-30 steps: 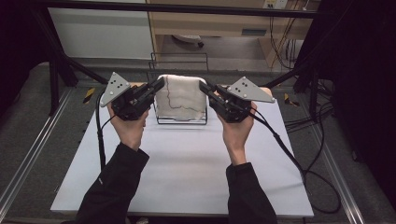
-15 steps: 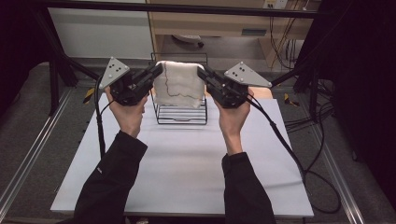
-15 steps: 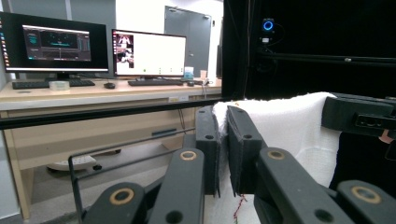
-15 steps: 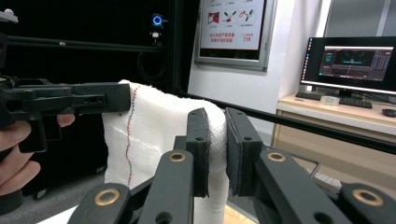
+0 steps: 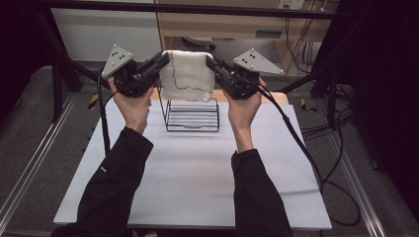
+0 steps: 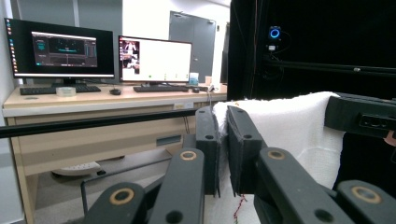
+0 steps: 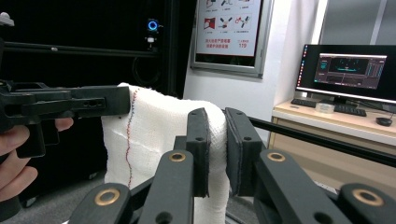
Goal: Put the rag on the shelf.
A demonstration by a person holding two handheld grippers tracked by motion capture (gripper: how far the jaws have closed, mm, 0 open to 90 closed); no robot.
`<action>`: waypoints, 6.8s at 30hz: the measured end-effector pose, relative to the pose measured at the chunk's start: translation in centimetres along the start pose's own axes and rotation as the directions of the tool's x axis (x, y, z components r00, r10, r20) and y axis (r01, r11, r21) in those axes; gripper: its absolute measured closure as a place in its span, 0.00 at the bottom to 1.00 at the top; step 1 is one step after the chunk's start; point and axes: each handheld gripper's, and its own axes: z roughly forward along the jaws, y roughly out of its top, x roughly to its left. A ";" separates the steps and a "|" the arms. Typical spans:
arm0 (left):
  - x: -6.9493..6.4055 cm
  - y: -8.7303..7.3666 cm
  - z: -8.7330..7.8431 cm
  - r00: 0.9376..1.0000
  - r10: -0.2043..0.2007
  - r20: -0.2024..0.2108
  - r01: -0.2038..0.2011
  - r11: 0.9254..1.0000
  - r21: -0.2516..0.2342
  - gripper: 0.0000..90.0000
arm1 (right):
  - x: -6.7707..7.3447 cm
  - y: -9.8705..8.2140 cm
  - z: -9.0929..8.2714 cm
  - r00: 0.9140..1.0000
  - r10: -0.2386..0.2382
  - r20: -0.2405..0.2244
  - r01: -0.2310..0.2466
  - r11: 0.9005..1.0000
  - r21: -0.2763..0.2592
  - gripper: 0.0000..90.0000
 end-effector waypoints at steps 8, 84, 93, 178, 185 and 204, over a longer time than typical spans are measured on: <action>1.0 1.1 0.4 1.000 0.000 -0.018 0.000 1.000 -0.014 0.93 | -0.1 0.9 1.4 1.000 -0.008 0.003 0.008 1.000 -0.003 0.90; 5.3 -1.6 6.1 1.000 -0.023 -0.015 0.025 0.996 0.081 0.93 | -4.6 -1.5 7.5 0.999 -0.006 0.044 0.001 0.992 0.124 0.90; 4.9 -2.6 5.2 1.000 -0.013 0.004 0.013 0.995 0.103 0.93 | -4.1 -2.4 6.6 0.999 -0.009 0.037 0.003 0.990 0.144 0.89; 2.8 -4.5 3.5 0.999 -0.028 0.016 0.021 0.937 0.350 0.96 | -0.6 -6.5 1.5 0.997 -0.040 -0.071 0.057 0.963 0.262 0.85; 2.8 -5.2 2.9 0.999 -0.023 0.034 0.009 0.932 0.363 0.96 | -0.6 -6.2 1.1 0.994 -0.016 -0.105 0.043 0.963 0.267 0.74; 2.9 -7.7 3.6 0.999 -0.014 0.044 -0.005 0.912 0.410 0.97 | -1.4 -9.1 3.4 0.998 0.040 -0.045 -0.019 0.914 0.406 0.96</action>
